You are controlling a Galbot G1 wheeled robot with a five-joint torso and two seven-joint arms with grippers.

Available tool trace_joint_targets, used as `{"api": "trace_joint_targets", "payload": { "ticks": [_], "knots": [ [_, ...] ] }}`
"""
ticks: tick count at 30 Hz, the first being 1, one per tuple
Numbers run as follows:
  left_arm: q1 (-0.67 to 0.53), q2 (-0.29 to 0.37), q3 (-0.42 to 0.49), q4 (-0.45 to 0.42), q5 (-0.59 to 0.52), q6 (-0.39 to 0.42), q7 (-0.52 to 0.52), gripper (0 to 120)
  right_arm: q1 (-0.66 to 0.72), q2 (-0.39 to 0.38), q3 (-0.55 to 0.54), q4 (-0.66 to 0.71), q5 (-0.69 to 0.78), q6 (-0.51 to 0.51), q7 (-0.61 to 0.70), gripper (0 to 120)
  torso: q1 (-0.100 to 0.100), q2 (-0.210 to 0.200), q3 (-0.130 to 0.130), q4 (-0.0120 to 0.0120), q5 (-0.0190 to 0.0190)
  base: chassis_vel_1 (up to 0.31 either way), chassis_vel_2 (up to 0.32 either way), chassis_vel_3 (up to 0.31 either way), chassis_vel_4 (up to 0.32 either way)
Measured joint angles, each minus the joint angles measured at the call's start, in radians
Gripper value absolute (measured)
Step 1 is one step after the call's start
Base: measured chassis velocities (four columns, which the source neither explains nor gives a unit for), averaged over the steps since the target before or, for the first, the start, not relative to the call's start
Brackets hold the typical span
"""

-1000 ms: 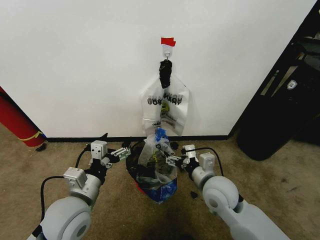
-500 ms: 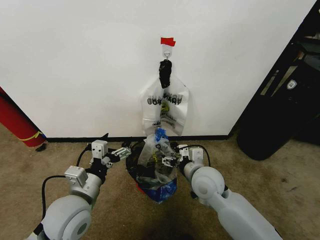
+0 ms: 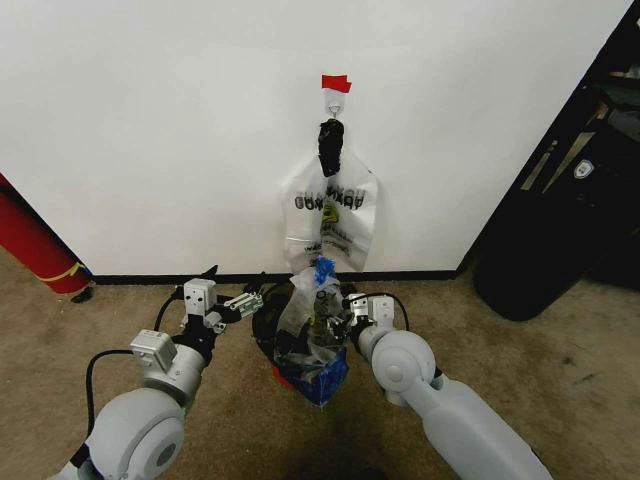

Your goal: Pick up the garbage bag from the wall and place it over the trash bin.

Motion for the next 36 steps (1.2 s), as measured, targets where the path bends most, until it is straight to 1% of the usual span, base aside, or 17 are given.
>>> {"api": "trace_joint_targets", "payload": {
  "ticks": [1,2,3,4,5,8,15,20,23,24,25,29,30,31,33,34,36],
  "knots": [
    [-0.001,-0.001,0.001,0.003,0.0,0.0,0.0,100,0.0,-0.001,0.0,0.001,0.0,0.0,0.0,29,0.0,0.0,0.0,0.0,0.0,0.0,0.0,0.0,0.0],
    [-0.001,-0.001,0.001,0.003,0.0,0.0,0.0,100,0.0,-0.001,0.0,0.001,0.0,0.0,0.0,29,0.0,0.0,0.0,0.0,0.0,0.0,0.0,0.0,0.0],
    [-0.004,-0.002,0.004,0.007,0.0,0.0,0.0,100,-0.002,-0.001,0.0,0.001,0.0,0.001,0.0,20,0.0,0.0,0.0,0.0,-0.0001,0.0,0.0,0.0,0.0],
    [-0.005,-0.002,0.005,0.008,0.0,0.0,0.0,100,-0.002,0.0,0.0,0.001,0.001,0.002,0.0,17,0.0,0.0,0.0,0.0,0.0,0.0,0.0,0.0,0.0],
    [-0.005,-0.002,0.005,0.008,0.0,0.0,0.0,100,-0.002,0.0,0.0,0.001,0.001,0.002,0.0,17,0.0,0.0,0.0,0.0,0.0,0.0,0.0,0.0,0.0],
    [-0.006,-0.001,0.007,0.01,0.0,0.001,0.0,100,-0.003,0.004,0.005,0.001,0.01,0.006,0.002,3,0.0,0.0,0.0,0.0,0.0,0.0,0.0,0.0,0.0],
    [-0.003,0.001,0.008,0.009,0.002,0.002,0.001,100,-0.022,0.013,0.022,0.001,0.013,0.027,-0.014,1,0.0,0.0,0.0,0.0,0.0,0.0,0.0,0.0,0.0],
    [-0.003,0.012,0.008,-0.012,0.003,0.006,0.004,100,-0.061,0.02,0.051,0.022,0.004,0.062,-0.059,1,0.0,0.0,0.0,0.0001,0.0,0.0,0.0,0.0,0.0],
    [-0.005,0.051,0.008,-0.062,-0.007,0.025,0.013,100,-0.098,0.026,0.082,0.055,-0.025,0.104,-0.085,1,0.0,0.0,0.0,0.0001,-0.0001,0.0,0.0,0.0,0.0],
    [-0.01,0.078,0.011,-0.085,-0.016,0.034,0.016,100,-0.112,0.029,0.093,0.068,-0.037,0.118,-0.089,1,0.0,0.0,0.0,0.0,-0.0001,0.0,0.0,0.0,0.0],
    [-0.01,0.078,0.011,-0.085,-0.016,0.034,0.016,100,-0.112,0.029,0.093,0.068,-0.037,0.118,-0.089,1,0.0,0.0,0.0,0.0,-0.0001,0.0,0.0,0.0,0.0],
    [-0.045,0.183,0.032,-0.154,-0.06,0.072,0.028,100,-0.163,0.041,0.128,0.13,-0.063,0.156,-0.113,1,0.0,0.0,0.0,0.0002,0.0002,0.0,0.0,0.0,0.0],
    [-0.045,0.183,0.032,-0.154,-0.06,0.072,0.028,100,-0.163,0.041,0.128,0.13,-0.063,0.156,-0.113,1,0.0,0.0,0.0,0.0002,0.0002,0.0,0.0,0.0,0.0],
    [-0.061,0.214,0.039,-0.166,-0.082,0.083,0.03,100,-0.18,0.044,0.136,0.142,-0.08,0.169,-0.129,1,0.0,0.0,0.0,0.0002,0.0001,0.0,0.0,0.0,0.0],
    [-0.123,0.3,0.066,-0.184,-0.154,0.112,0.03,100,-0.225,0.056,0.158,0.168,-0.12,0.2,-0.161,1,0.0,0.0,0.0,-0.0002,0.0,0.0,0.0,0.0,0.0],
    [-0.123,0.3,0.066,-0.184,-0.154,0.112,0.03,100,-0.225,0.056,0.158,0.168,-0.12,0.2,-0.161,1,0.0,0.0,0.0,-0.0002,0.0,0.0,0.0,0.0,0.0],
    [-0.183,0.369,0.089,-0.187,-0.202,0.132,0.034,100,-0.257,0.079,0.167,0.179,-0.177,0.222,-0.19,1,0.0,0.0,0.0,-0.0005,-0.0001,0.0,0.0,0.0,0.0]
  ]
}}
